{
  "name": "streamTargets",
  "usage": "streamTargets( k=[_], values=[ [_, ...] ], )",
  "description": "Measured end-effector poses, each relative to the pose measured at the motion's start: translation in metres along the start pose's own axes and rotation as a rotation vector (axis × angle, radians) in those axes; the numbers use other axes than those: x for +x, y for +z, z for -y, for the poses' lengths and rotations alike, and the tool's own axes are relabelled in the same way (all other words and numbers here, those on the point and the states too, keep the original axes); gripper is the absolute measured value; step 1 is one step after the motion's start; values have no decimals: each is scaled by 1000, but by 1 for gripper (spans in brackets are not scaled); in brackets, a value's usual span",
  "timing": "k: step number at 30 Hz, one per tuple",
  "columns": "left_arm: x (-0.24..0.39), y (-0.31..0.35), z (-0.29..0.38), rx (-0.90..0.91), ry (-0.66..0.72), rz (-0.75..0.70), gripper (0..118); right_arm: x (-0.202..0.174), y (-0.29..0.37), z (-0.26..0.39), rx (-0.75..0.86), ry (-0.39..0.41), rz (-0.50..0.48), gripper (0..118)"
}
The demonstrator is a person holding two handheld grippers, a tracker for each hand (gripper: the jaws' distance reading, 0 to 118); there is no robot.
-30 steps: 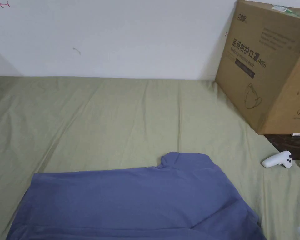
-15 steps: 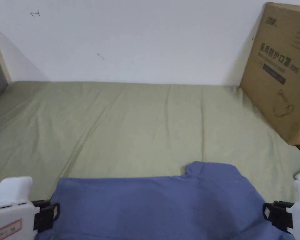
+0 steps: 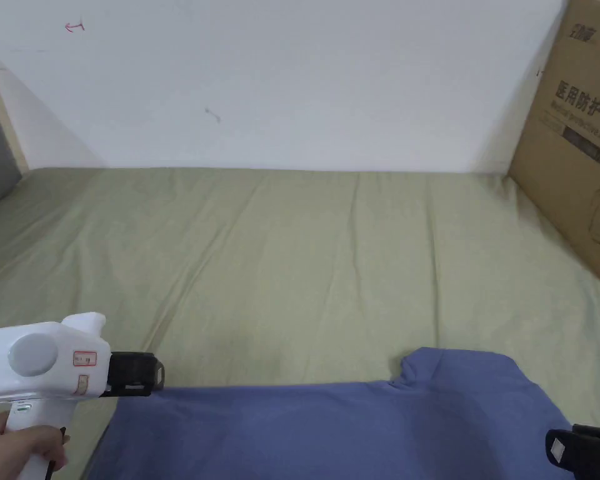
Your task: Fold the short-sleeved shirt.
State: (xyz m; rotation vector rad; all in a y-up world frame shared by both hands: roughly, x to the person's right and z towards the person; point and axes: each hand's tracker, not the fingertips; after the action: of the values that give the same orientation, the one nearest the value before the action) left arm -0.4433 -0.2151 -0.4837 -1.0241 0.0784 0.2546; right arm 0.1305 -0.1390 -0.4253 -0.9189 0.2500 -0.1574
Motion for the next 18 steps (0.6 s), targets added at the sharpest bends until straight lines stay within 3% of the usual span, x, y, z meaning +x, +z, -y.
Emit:
streamTargets(
  k=[2, 3, 4, 5, 6, 7, 9, 10, 12, 13, 14, 16, 18],
  values=[
    [0, -14, 3, -59, 12, 1, 113, 5, -7, 0, -23, -13, 13, 0],
    [0, -21, 4, -116, 18, 19, 99, 12, -13, -1, -32, -27, 18, 0],
    [1, -21, 6, -142, 14, 46, 66, 16, -17, -5, -41, -41, 21, 0],
    [5, -19, 8, -139, -18, 37, 20, 19, -22, -10, -48, -55, 19, 0],
    [8, -17, 9, -129, -113, -52, 7, 24, -29, -18, -54, -67, 16, 0],
    [13, -10, 12, -106, -182, -55, 7, 33, -39, -27, -53, -78, 11, 0],
    [16, 5, 14, -79, -175, -11, 6, 43, -57, -49, -41, -107, 5, 0],
    [7, 4, 9, -72, -160, 2, 6, 47, -67, -62, -32, -121, 4, 7],
    [5, 21, 9, -34, -129, 38, 6, 56, -90, -88, -15, -154, 4, 86],
    [6, 28, 8, -24, -133, 38, 6, 61, -104, -101, -17, -168, 2, 113],
    [7, 36, 7, -11, -134, 40, 6, 68, -120, -113, -36, -200, 2, 118],
    [5, 51, 8, 16, -114, 66, 6, 80, -142, -131, -14, -274, 31, 117],
    [8, 62, 7, 30, -83, 98, 6, 76, -157, -142, -87, -251, 59, 116]
  ],
)
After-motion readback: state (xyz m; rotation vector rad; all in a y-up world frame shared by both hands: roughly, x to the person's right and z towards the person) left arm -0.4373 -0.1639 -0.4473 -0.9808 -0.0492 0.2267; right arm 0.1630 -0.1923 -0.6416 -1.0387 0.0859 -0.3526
